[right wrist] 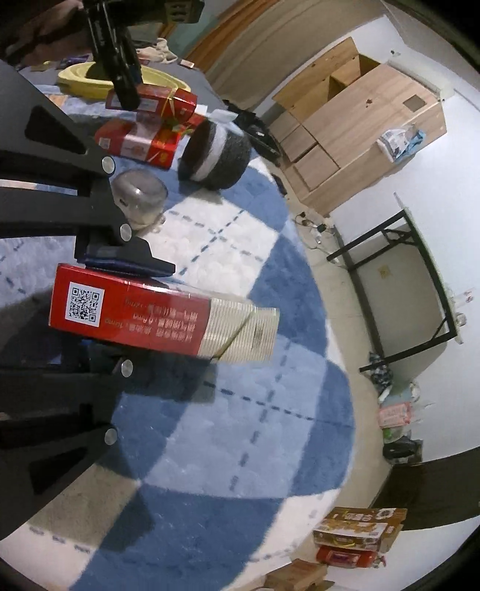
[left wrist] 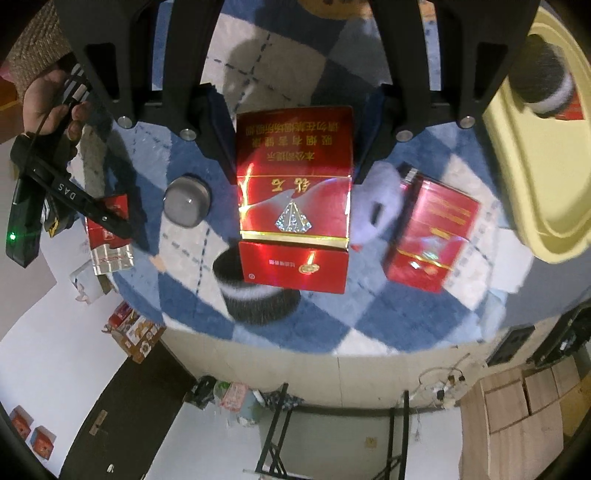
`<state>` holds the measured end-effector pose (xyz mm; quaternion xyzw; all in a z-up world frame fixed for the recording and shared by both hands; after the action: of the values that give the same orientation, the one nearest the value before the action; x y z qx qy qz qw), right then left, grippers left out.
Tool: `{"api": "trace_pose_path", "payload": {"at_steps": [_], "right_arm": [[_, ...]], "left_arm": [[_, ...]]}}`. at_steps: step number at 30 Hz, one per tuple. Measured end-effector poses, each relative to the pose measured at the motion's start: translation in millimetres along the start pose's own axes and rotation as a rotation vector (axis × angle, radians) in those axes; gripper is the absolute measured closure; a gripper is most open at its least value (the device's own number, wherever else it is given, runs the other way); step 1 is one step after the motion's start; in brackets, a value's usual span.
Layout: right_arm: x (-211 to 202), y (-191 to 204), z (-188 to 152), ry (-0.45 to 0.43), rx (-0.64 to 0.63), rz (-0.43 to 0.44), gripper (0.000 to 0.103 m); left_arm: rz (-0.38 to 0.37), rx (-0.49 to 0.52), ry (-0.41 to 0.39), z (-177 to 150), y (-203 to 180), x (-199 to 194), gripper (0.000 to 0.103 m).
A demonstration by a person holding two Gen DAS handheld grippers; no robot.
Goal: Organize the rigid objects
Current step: 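Lift both boxes, carry them over yellow tray and release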
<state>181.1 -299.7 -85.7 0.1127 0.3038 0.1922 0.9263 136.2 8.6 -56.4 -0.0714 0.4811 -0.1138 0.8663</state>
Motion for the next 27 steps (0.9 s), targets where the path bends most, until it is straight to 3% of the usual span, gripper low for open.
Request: {"api": "trace_pose_path", "payload": {"at_steps": [6, 9, 13, 16, 19, 21, 27], "right_arm": [[-36, 31, 7, -0.063, -0.112, 0.014, 0.08], [-56, 61, 3, -0.075, -0.206, 0.036, 0.08], [-77, 125, -7, -0.074, -0.335, 0.121, 0.08], [-81, 182, -18, -0.045, -0.418, 0.188, 0.08], [-74, 241, -32, -0.007, -0.49, 0.256, 0.08], [-60, 279, -43, 0.031, -0.525, 0.294, 0.08], [5, 355, -76, 0.171, -0.644, 0.325, 0.08]], "left_arm": [[0.027, -0.014, -0.075, 14, 24, -65, 0.043], [0.071, -0.028, -0.12, 15, 55, -109, 0.043], [0.173, -0.076, -0.192, 4, 113, -168, 0.043], [0.223, -0.175, -0.244, -12, 164, -197, 0.043], [0.261, -0.279, -0.246, -30, 213, -200, 0.043], [0.27, -0.344, -0.204, -45, 239, -187, 0.043], [0.257, -0.399, -0.133, -70, 281, -153, 0.043]]}}
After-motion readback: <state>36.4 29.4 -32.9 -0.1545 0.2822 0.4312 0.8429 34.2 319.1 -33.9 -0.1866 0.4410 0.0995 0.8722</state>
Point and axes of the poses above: each gripper's, at about its wrist camera, not at the fingertips, and x roughly the way its jaws point, y to its left, z to its top, the point moved 5 cm from there along x, roughly the way its jaws point, and after that the axes turned 2 degrees about -y, right-handed, at the moved point
